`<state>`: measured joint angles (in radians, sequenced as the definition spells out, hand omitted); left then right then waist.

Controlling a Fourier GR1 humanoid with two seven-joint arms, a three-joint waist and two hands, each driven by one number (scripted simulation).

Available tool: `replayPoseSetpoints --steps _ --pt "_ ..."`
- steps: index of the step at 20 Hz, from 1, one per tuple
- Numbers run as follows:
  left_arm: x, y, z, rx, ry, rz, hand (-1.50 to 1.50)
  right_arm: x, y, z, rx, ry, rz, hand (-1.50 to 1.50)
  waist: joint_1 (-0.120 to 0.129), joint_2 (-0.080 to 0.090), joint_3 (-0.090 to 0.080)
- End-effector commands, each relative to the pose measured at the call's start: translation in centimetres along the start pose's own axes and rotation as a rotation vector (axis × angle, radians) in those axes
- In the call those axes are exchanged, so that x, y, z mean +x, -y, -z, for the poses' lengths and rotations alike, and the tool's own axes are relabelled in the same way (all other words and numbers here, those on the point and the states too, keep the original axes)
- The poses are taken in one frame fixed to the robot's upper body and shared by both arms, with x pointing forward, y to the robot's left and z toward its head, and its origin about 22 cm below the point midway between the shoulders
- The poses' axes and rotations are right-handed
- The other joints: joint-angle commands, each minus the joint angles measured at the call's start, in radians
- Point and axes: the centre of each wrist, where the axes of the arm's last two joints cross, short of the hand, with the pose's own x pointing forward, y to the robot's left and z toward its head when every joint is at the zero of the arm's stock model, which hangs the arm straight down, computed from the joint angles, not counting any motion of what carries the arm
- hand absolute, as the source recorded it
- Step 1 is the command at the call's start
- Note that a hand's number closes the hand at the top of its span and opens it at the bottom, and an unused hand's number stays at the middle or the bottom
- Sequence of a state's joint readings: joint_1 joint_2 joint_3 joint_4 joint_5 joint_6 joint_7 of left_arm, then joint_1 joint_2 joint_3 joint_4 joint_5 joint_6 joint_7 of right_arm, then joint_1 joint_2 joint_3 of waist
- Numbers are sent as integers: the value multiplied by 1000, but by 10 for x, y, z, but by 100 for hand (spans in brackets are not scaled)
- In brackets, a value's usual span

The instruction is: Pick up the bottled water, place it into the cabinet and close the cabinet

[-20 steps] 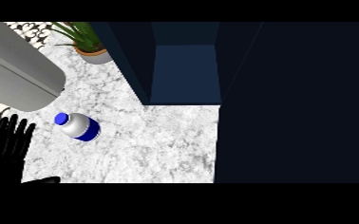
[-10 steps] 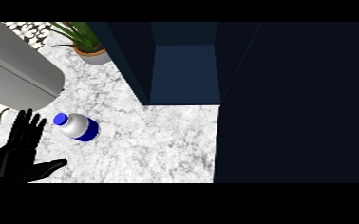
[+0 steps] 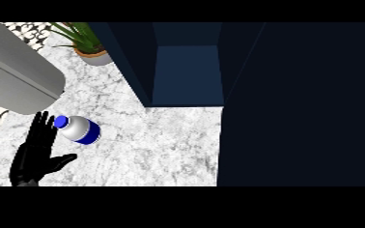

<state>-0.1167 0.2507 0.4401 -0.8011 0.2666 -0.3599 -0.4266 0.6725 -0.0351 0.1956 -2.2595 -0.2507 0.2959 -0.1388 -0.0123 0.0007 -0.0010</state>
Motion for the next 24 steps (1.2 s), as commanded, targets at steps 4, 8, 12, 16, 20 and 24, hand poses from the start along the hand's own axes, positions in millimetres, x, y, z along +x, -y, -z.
replayPoseSetpoints --steps 4,8,12,16,20,24 --pt "-25 2 15 -16 -24 -52 -150 13 9 12 14 -3 -22 -150 -6 5 -2" --pt "-25 -13 7 -30 -14 -57 -150 -4 18 -6 6 8 -9 -150 -4 2 -1" --pt "-41 5 10 -33 -11 -64 -150 1 5 8 19 2 -5 -150 -12 7 -3" --pt "-36 7 18 -57 -34 -97 -150 -16 -2 10 28 -11 0 -150 -7 5 -2" --pt "-42 26 25 -64 -31 -152 -150 -16 -1 22 11 -1 -9 -150 -6 7 -2" --pt "-45 17 17 -113 -46 -214 -150 -19 -10 13 38 -12 3 -150 -10 7 -3"
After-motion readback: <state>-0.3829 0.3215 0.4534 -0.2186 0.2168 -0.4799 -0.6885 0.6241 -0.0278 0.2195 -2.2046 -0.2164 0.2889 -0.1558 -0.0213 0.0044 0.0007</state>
